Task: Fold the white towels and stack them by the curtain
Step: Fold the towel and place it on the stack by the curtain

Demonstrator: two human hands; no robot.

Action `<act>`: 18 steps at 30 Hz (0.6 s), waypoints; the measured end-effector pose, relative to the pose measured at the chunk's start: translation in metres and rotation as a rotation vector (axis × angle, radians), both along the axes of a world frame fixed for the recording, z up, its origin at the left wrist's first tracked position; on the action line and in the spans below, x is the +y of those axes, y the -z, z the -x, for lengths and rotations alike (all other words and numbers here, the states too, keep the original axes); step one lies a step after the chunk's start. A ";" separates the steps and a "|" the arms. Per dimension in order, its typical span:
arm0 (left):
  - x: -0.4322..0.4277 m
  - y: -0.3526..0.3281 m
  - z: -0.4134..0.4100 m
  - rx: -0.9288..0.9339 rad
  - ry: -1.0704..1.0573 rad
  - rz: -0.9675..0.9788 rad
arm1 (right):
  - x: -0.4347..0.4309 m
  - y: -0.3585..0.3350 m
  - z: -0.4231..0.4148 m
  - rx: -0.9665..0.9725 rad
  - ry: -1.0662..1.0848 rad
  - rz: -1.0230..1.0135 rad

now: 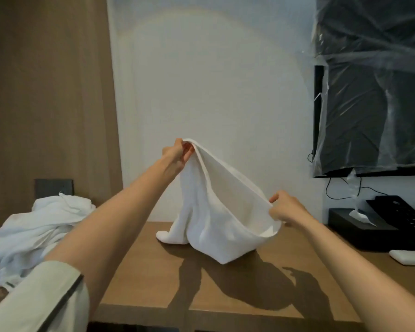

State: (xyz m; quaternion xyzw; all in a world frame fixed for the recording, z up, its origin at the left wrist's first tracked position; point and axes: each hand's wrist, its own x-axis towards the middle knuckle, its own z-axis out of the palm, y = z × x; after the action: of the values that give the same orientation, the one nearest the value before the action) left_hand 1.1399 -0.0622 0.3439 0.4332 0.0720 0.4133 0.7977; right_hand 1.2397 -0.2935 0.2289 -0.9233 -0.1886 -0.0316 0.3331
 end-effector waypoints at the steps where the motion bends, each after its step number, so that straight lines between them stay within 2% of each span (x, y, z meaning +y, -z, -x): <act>1: 0.009 -0.010 0.004 -0.034 -0.041 0.015 | -0.002 -0.007 -0.002 0.007 0.032 -0.024; 3: 0.025 -0.029 0.015 -0.085 -0.106 0.030 | -0.007 -0.020 -0.003 0.046 0.077 -0.104; 7: 0.042 -0.053 0.036 -0.127 -0.164 -0.003 | 0.000 -0.055 0.009 0.354 -0.041 -0.279; 8: 0.044 -0.057 0.042 -0.129 -0.199 -0.012 | 0.005 -0.065 0.013 0.426 -0.097 -0.382; 11: 0.050 -0.067 0.061 -0.139 -0.288 -0.032 | 0.020 -0.099 0.019 0.543 -0.229 -0.917; 14: 0.056 -0.084 0.083 -0.168 -0.343 -0.054 | 0.038 -0.143 0.028 0.475 -0.300 -1.308; 18: 0.057 -0.113 0.110 -0.307 -0.412 -0.005 | 0.066 -0.202 0.047 0.303 -0.388 -1.648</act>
State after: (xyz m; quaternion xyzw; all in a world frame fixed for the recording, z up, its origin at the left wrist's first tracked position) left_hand 1.0297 -0.0052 0.4567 0.3436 0.0356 0.6284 0.6970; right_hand 1.1932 -0.2276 0.4311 -0.3326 -0.2133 0.0226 0.9183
